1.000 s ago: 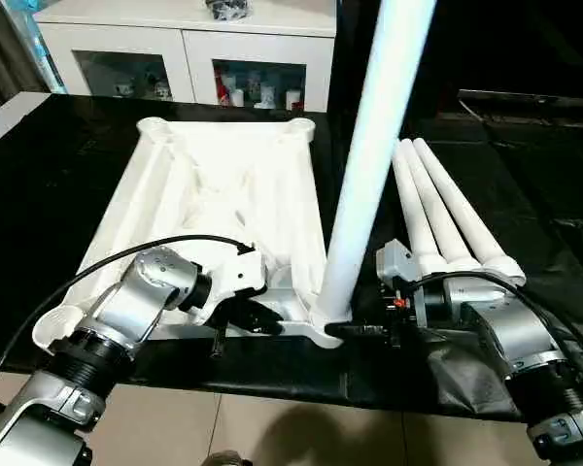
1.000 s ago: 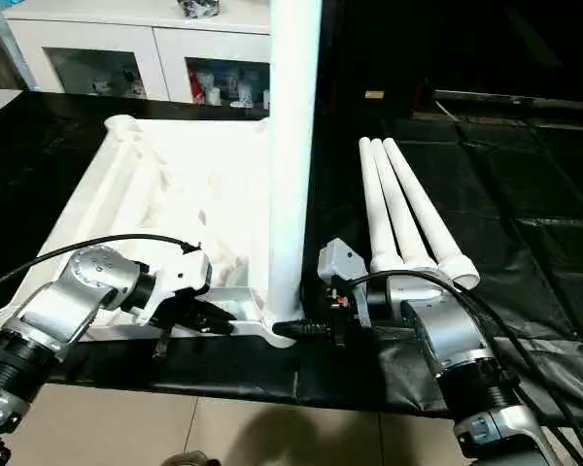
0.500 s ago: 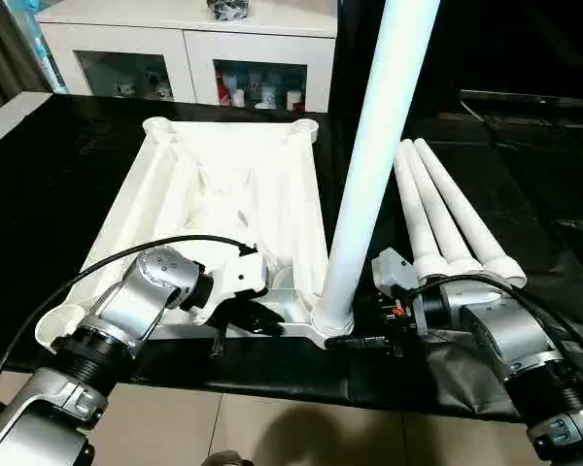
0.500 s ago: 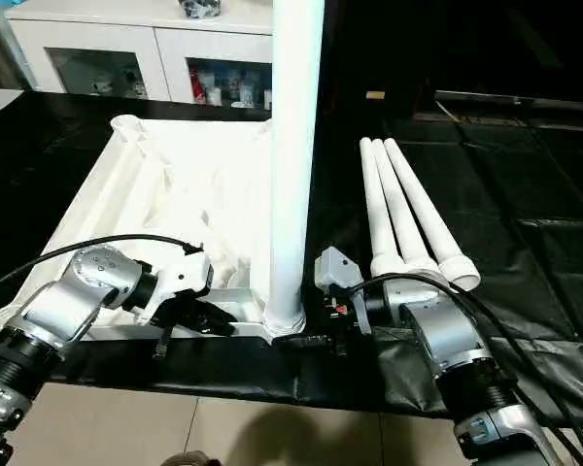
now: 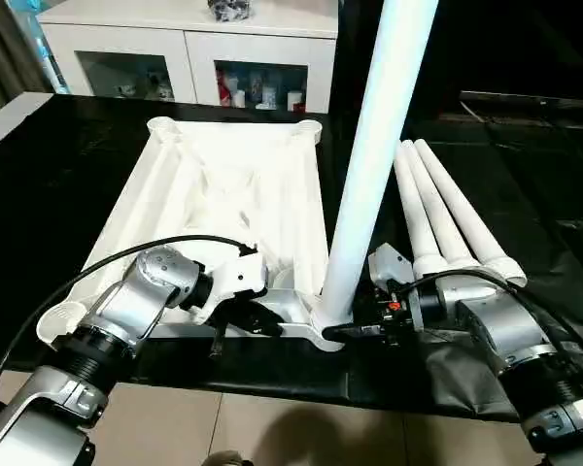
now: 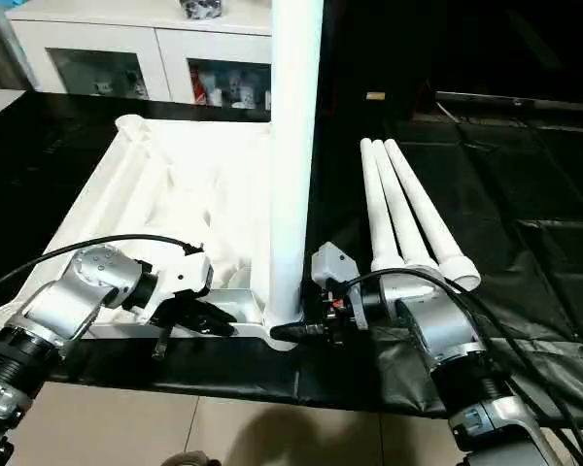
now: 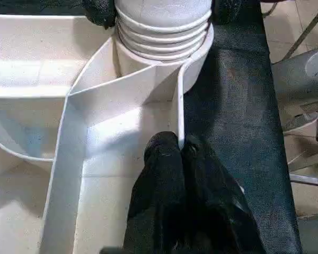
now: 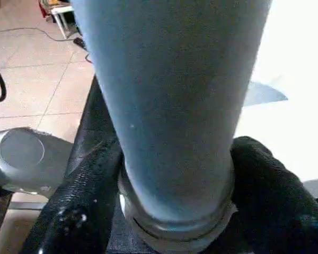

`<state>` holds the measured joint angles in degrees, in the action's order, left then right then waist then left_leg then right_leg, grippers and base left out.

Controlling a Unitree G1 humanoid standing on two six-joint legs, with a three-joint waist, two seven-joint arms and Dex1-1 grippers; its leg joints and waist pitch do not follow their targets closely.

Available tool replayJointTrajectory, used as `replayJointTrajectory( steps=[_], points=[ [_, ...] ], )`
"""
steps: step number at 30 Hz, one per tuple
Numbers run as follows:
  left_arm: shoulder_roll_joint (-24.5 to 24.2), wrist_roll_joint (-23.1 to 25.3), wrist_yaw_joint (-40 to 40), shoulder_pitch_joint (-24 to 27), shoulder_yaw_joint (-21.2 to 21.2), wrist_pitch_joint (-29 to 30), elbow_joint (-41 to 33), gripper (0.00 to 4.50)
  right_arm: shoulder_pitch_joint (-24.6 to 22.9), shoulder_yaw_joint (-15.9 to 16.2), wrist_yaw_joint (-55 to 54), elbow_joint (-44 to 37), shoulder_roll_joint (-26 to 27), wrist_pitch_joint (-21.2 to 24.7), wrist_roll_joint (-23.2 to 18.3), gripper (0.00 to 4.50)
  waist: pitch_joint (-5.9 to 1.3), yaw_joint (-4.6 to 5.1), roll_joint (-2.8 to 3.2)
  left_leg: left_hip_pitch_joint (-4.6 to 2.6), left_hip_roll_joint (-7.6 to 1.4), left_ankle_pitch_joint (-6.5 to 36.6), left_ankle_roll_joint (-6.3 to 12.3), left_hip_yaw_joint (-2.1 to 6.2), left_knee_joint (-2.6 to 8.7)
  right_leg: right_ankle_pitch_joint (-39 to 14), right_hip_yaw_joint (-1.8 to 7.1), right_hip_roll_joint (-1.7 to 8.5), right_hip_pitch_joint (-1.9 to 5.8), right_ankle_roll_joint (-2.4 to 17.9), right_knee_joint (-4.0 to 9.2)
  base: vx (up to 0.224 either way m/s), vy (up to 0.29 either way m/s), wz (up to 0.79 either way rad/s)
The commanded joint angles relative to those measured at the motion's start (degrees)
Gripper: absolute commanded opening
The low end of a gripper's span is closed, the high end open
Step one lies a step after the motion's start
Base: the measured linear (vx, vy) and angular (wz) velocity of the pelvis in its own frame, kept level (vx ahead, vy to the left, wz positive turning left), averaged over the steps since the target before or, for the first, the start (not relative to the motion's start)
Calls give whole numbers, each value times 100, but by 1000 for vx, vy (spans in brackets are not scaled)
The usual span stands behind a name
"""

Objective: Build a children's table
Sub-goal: Rotate leg to tighten

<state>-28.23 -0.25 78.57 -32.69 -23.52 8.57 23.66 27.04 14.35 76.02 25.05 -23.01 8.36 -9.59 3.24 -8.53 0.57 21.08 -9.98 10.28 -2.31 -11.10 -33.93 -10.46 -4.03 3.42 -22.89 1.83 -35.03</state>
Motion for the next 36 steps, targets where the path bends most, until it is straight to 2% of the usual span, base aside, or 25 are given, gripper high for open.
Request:
replayJointTrajectory(
  steps=[1, 15, 18, 20, 21, 22, 23, 25, 26, 28, 30, 31, 32, 33, 34, 35, 36],
  points=[
    [47, 77, 207, -92, -185, -58, 35, 0, 88, 52, 4, 34, 10, 5, 25, 279, -399, 26, 18, -96, -372, 1157, 185, 175, 367, -1419, 313, 547, 266, 1085, 441, 0, 0, 0],
    [125, 65, 68, -121, -129, -14, 138, 0, 24, 96, 24, 14, 64, 45, 7, 267, -404, 22, 29, -94, -378, 1139, 179, 181, 367, -1392, 312, 551, 270, 1098, 431, 0, 0, 0],
    [349, -25, -330, -139, 69, 192, 178, 0, -152, 29, -210, -81, 179, 191, -53, 267, -390, 23, 27, -115, -381, 1241, 159, 178, 371, -1513, 315, 556, 256, 1104, 457, 0, 0, 0],
    [568, -148, -698, -167, 284, 443, 195, 0, -285, -100, -687, -64, 375, 280, -47, 267, -373, 21, 55, -151, -383, 1392, 108, 172, 375, -1755, 318, 555, 221, 1078, 496, 0, 0, 0],
    [628, -176, -815, -177, 343, 523, 182, 0, -318, -146, -880, -43, 458, 296, -32, 266, -358, 42, 34, -157, -376, 1522, 55, 182, 387, -1982, 318, 570, 230, 1037, 525, 0, 0, 0],
    [749, -226, -1038, -192, 447, 716, 151, 0, -358, -206, -1257, 15, 599, 293, 45, 266, -366, 66, 26, -123, -375, 1516, 7, 217, 412, -2089, 305, 582, 270, 975, 512, 0, 0, 0],
    [749, -226, -1038, -192, 447, 716, 151, 0, -358, -206, -1257, 15, 599, 293, 45, 266, -361, 90, 26, -110, -377, 1526, -8, 220, 422, -2099, 304, 576, 271, 952, 511, 0, 0, 0],
    [1150, -285, -1796, -221, 722, 1336, -11, 0, -406, -473, -2480, 199, 1174, 503, 133, 266, -353, 155, 35, -109, -361, 1552, -69, 225, 430, -2154, 306, 580, 260, 922, 525, 0, 0, 0],
    [1150, -285, -1796, -221, 722, 1336, -11, 0, -406, -473, -2480, 199, 1174, 503, 133, 266, -355, 185, 23, -115, -358, 1571, -92, 228, 428, -2175, 308, 581, 259, 923, 527, 0, 0, 0],
    [1504, -251, -2455, -260, 934, 1821, -134, 0, -321, -691, -3362, 362, 1689, 667, 151, 265, -355, 281, 28, -80, -324, 1510, -63, 238, 421, -2292, 294, 583, 275, 868, 557, 0, 0, 0],
    [1609, -232, -2644, -274, 995, 1935, -164, 0, -276, -734, -3610, 424, 1824, 682, 192, 265, -359, 330, 19, -88, -308, 1536, -41, 236, 408, -2368, 289, 578, 274, 842, 579, 0, 0, 0],
    [1640, -226, -2700, -279, 1013, 1970, -173, 0, -262, -746, -3685, 443, 1865, 686, 205, 265, -361, 341, 28, -77, -315, 1442, 2, 227, 405, -2255, 307, 573, 272, 838, 571, 0, 0, 0],
    [2006, -156, -3367, -317, 1190, 2284, -288, 0, 15, -884, -4606, 798, 2334, 655, 335, 265, -360, 344, 35, -81, -314, 1439, 14, 232, 406, -2224, 302, 569, 265, 849, 574, 0, 0, 0],
    [2062, -148, -3461, -319, 1213, 2321, -309, 0, 65, -912, -4728, 852, 2409, 657, 333, 265, -360, 401, 45, -75, -329, 1410, -58, 235, 421, -2053, 301, 549, 249, 948, 532, 0, 0, 0],
    [2272, -119, -3806, -333, 1295, 2437, -374, 0, 250, -1000, -5106, 1031, 2686, 625, 318, 265, -380, 417, 26, -64, -315, 1380, -62, 237, 417, -1943, 291, 549, 281, 957, 521, 0, 0, 0],
    [2272, -119, -3806, -333, 1295, 2437, -374, 0, 250, -1000, -5106, 1031, 2686, 625, 318, 265, -379, 433, 32, -62, -309, 1356, -57, 233, 408, -1877, 300, 554, 272, 986, 517, 0, 0, 0],
    [2358, -54, -3973, -341, 1288, 2435, -403, 0, 345, -1040, -5236, 1091, 2837, 580, 307, 265, -392, 431, 8, -86, -307, 1321, 8, 213, 392, -1743, 302, 539, 262, 1000, 534, 0, 0, 0]
  ],
)
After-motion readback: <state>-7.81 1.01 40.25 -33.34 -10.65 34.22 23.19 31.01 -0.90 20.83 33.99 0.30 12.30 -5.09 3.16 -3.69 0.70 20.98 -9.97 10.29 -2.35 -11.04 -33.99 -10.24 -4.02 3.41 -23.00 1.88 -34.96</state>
